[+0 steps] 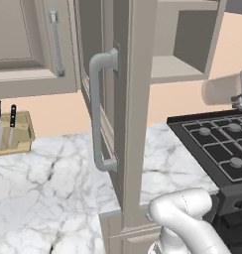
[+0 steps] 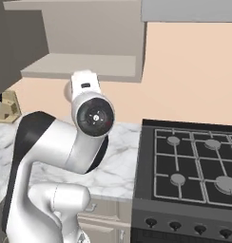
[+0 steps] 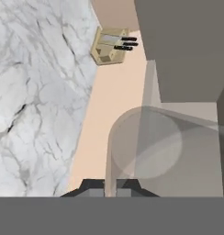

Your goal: There is a bowl on the dining counter. Grab a lemon wedge from the fridge and place it in the bowl. Then get the liquor bottle and glass cup from the cabinet and place them next to the bowl.

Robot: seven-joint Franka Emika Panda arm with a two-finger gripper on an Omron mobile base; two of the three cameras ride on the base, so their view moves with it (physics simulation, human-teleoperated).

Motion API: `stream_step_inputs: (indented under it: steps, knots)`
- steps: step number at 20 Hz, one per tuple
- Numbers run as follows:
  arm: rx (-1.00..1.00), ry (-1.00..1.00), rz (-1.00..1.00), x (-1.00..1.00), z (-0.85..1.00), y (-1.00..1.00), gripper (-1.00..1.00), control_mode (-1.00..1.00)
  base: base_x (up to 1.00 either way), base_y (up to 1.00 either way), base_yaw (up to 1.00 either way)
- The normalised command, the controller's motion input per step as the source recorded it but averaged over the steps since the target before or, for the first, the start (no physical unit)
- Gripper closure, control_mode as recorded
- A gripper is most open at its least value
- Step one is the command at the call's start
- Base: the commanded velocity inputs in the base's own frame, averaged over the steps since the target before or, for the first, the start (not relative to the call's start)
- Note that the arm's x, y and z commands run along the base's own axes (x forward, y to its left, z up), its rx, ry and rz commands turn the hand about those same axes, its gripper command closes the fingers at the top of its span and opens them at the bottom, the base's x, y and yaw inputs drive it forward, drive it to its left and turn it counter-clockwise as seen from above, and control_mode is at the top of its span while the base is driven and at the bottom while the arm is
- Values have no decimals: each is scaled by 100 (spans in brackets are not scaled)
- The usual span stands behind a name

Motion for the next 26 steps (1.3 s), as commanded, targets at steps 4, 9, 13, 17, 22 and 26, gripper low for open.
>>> stream_step_inputs:
  steps: [4,9,13,17,22,26]
  knots:
    - [0,0,0,0,0,0,100,100,-69,-73,19]
    - [0,0,0,0,0,0,100,100,-64,-98,16]
    - [0,0,0,0,0,0,100,100,-89,-99,12]
    - [0,0,0,0,0,0,100,100,-100,-77,6]
    - [0,0,0,0,0,0,100,100,-100,-53,1]
    - [0,0,0,0,0,0,100,100,-100,-47,0]
